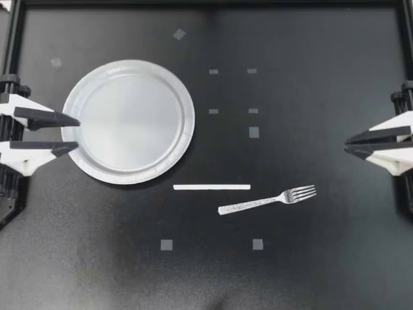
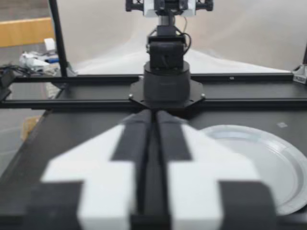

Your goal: Pick up the fork and place it on the plate.

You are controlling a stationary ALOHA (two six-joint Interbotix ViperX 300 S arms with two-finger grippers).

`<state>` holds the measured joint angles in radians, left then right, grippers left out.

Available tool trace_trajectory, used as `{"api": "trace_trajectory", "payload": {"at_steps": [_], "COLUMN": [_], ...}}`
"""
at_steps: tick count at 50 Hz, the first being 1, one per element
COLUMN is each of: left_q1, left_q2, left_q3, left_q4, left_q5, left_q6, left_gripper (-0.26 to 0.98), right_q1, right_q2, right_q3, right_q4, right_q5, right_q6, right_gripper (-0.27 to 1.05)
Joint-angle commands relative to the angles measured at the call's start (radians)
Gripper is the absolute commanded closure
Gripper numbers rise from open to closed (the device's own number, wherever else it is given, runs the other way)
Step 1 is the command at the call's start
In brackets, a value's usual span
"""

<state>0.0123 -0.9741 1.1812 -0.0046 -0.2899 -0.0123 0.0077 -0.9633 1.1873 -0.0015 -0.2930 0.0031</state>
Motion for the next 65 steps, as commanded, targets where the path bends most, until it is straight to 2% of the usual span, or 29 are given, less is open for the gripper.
{"api": "trace_trajectory", "payload": {"at_steps": [1,6,11,14,20,28,35,38,43,54,65], "left_q1": [0.002,0.006,0.026,0.041,0.049,0.049,0.048,0.048,0.048,0.048,0.048], "left_q2": [-0.011,-0.006,0.028,0.071,0.143,0.206,0.204,0.186,0.146,0.141,0.156], "left_q3": [-0.020,-0.064,-0.155,-0.219,-0.276,-0.236,-0.170,-0.146,-0.107,-0.061,-0.060], "left_q4": [-0.018,-0.086,-0.129,-0.141,-0.144,-0.146,-0.146,-0.146,-0.146,-0.146,-0.146], "left_q5": [0.012,0.126,0.360,0.525,0.647,0.653,0.614,0.566,0.485,0.420,0.391], "left_q6": [-0.008,-0.014,-0.017,-0.023,-0.075,-0.221,-0.290,-0.287,-0.279,-0.278,-0.276], "left_gripper": [0.61,0.71,0.71,0.71,0.71,0.71,0.68,0.64,0.52,0.13,0.14], "right_q1": [-0.005,-0.014,-0.032,-0.043,-0.043,-0.041,-0.037,-0.034,-0.028,-0.012,0.014], "right_q2": [-0.002,0.003,0.055,0.123,0.321,0.591,0.753,0.798,0.853,0.897,0.946], "right_q3": [-0.031,-0.078,-0.186,-0.267,-0.388,-0.459,-0.465,-0.463,-0.465,-0.456,-0.453], "right_q4": [0.009,0.034,0.038,0.038,0.040,0.057,0.080,0.092,0.101,0.103,0.124], "right_q5": [-0.005,0.057,0.295,0.459,0.672,0.841,0.847,0.847,0.847,0.844,0.759], "right_q6": [0.002,0.011,0.012,0.015,0.014,0.002,-0.021,-0.029,-0.032,-0.032,-0.021], "right_gripper": [0.75,0.84,0.83,0.84,0.83,0.75,0.51,0.39,0.26,0.27,0.27]}}
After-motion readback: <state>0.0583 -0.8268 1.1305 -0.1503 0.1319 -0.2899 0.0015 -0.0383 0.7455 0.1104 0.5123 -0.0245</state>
